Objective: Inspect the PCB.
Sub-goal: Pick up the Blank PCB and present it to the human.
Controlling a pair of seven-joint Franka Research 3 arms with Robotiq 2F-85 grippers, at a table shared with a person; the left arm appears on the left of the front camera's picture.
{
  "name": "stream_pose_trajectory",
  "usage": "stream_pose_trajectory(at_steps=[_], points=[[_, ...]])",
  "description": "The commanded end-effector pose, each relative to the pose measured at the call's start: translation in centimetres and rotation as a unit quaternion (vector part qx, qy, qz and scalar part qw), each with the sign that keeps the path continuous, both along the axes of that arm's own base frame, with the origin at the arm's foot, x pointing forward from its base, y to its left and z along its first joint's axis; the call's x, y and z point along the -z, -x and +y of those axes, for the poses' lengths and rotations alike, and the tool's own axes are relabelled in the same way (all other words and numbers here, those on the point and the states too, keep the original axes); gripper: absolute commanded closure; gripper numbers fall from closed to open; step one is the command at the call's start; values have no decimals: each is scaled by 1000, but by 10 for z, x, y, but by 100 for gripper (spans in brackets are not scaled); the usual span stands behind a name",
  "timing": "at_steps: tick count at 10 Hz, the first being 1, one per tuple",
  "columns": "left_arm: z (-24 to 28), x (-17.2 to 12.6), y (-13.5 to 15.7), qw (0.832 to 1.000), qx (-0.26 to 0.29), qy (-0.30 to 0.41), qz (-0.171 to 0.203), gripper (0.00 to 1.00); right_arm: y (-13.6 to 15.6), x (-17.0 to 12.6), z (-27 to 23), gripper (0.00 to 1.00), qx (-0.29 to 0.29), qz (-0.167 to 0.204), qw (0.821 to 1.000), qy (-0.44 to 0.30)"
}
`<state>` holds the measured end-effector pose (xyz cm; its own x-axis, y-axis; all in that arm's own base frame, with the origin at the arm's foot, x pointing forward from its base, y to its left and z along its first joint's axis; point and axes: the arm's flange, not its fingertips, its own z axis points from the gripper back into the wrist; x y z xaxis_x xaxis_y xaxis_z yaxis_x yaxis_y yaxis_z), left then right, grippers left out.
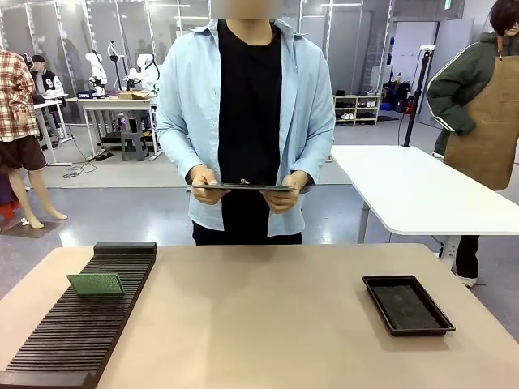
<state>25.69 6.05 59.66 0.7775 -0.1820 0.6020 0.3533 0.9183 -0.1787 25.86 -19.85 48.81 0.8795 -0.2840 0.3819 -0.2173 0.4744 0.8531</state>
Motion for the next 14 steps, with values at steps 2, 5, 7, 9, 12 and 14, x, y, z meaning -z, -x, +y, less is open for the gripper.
stream_pose_trajectory(at_steps=[2, 5, 7, 9, 12, 14], points=[[-56, 40, -48, 932, 103, -339, -81, 0, -2, -1, -1, 0, -5, -13, 1000, -1], [-104, 85, -86, 868, 166, -456, -102, 0, -2, -1, -1, 0, -5, -13, 1000, -1], [-106, 94, -95, 889, 195, -409, -67, 0, -2, -1, -1, 0, -5, -13, 1000, -1], [-121, 57, -100, 875, 199, -434, -77, 0, -2, -1, -1, 0, -5, -13, 1000, -1], [-120, 64, -106, 875, 208, -430, -80, 0, -2, -1, -1, 0, -5, -13, 1000, -1], [-105, 78, -135, 827, 364, -415, -108, 0, -2, -1, -1, 0, -5, -13, 1000, -1]])
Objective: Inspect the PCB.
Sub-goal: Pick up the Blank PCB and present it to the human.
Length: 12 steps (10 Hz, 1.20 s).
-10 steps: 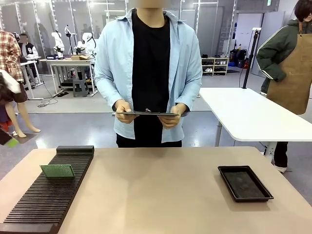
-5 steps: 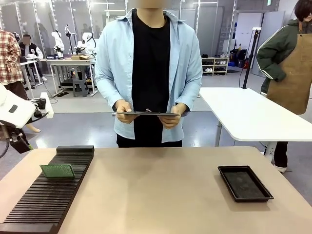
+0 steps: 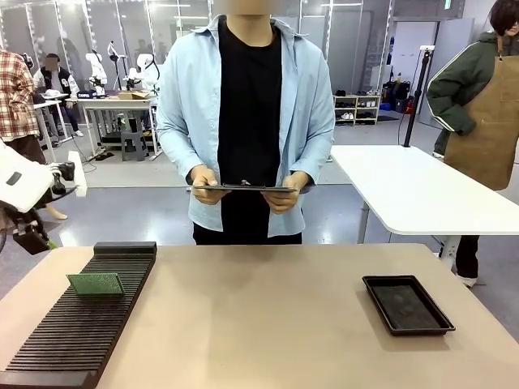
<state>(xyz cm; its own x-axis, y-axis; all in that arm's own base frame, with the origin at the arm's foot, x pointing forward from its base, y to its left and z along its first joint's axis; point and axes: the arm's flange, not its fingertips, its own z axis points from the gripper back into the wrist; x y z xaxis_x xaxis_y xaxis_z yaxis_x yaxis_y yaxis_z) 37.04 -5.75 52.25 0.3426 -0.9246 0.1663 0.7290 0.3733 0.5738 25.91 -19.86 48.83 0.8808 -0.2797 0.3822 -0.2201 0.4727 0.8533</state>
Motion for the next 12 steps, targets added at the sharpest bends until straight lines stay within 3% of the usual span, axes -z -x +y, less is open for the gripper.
stream_pose_trajectory(at_steps=[1, 3, 8, 9, 12], points=[[23, 18, -37, 987, 160, -10, 26, 0, -1, -1, -1, 0, -2, -12, 1000, -1], [36, 42, -65, 976, 216, -22, 25, 0, -1, -1, -1, 0, -2, -12, 1000, -1], [42, 94, -117, 969, 225, -63, 84, 0, -1, -1, -1, 0, -2, -12, 1000, -1], [46, 119, -135, 963, 232, -55, 123, 0, -1, -1, -1, 0, -2, -12, 1000, -1], [46, 133, -142, 961, 233, -56, 139, 0, -1, -1, -1, 0, -2, -12, 1000, -1]])
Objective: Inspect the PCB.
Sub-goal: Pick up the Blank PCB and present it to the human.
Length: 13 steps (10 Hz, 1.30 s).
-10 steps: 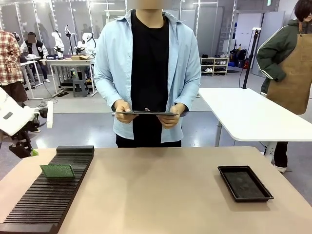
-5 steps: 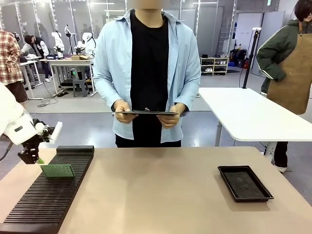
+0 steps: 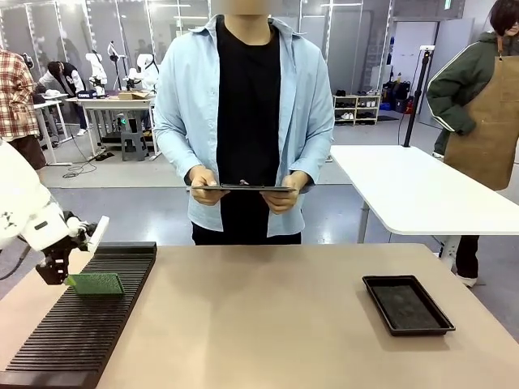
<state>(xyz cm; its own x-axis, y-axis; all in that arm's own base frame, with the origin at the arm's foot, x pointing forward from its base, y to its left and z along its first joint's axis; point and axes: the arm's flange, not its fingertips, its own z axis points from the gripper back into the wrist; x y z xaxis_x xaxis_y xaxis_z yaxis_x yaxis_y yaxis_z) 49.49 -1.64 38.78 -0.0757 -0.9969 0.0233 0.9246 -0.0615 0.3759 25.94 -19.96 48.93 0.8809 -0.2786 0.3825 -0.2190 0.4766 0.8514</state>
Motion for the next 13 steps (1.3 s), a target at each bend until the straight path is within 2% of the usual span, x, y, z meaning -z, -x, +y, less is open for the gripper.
stream_pose_trajectory(at_steps=[1, 3, 6, 7, 8, 9, 11, 12, 13], points=[[4, 10, -22, 1000, 10, -6, 22, 0, -1, 0, 0, 0, -3, -13, 1000, -3], [7, 24, -28, 999, -1, 4, 51, 0, -1, 0, 0, 0, -3, -13, 1000, -3], [7, 36, -34, 998, -15, -2, 65, 0, -1, 0, 0, 0, -3, -13, 1000, -3], [7, 34, -33, 998, -15, -3, 64, 59, -1, 0, 0, 0, -3, -13, 1000, -3], [7, 34, -32, 998, -12, -8, 66, 60, -1, 0, 0, 0, -3, -13, 1000, -3], [6, 35, -32, 997, -14, -13, 70, 100, -1, 0, 0, 0, -3, -13, 1000, -3], [5, 37, -34, 996, -25, -24, 83, 100, -1, 0, 0, 0, -3, -13, 1000, -3], [5, 36, -34, 996, -25, -19, 84, 88, -1, 0, 0, 0, -3, -13, 1000, -3], [6, 34, -33, 996, -25, -17, 84, 98, -1, 0, 0, 0, -3, -13, 1000, -3]])
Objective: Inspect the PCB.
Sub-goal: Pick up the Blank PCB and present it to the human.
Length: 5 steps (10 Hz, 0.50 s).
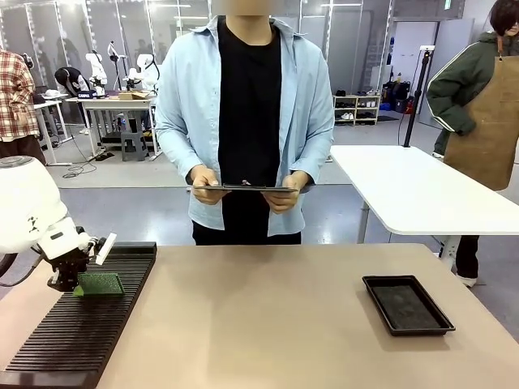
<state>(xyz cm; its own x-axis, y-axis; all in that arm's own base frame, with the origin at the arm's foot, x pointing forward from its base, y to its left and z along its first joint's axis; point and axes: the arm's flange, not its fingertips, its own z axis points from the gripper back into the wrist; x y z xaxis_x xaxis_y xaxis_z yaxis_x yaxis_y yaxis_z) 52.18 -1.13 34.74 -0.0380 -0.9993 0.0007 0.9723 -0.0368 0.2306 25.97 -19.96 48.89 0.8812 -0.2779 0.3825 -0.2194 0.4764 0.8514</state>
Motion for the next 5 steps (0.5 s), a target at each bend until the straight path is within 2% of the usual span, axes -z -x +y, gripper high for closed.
stream_pose_trajectory(at_steps=[1, 4, 5], points=[[0, -8, -6, 1000, -8, -2, 8, 100, -1, 0, 0, 0, -2, -13, 1000, -3], [-2, -10, -5, 1000, -16, -9, 8, 100, -1, 0, 0, 0, -2, -13, 1000, -3], [-4, -15, -4, 999, -36, -16, 5, 100, -1, 0, 0, 0, -2, -13, 1000, -3]])
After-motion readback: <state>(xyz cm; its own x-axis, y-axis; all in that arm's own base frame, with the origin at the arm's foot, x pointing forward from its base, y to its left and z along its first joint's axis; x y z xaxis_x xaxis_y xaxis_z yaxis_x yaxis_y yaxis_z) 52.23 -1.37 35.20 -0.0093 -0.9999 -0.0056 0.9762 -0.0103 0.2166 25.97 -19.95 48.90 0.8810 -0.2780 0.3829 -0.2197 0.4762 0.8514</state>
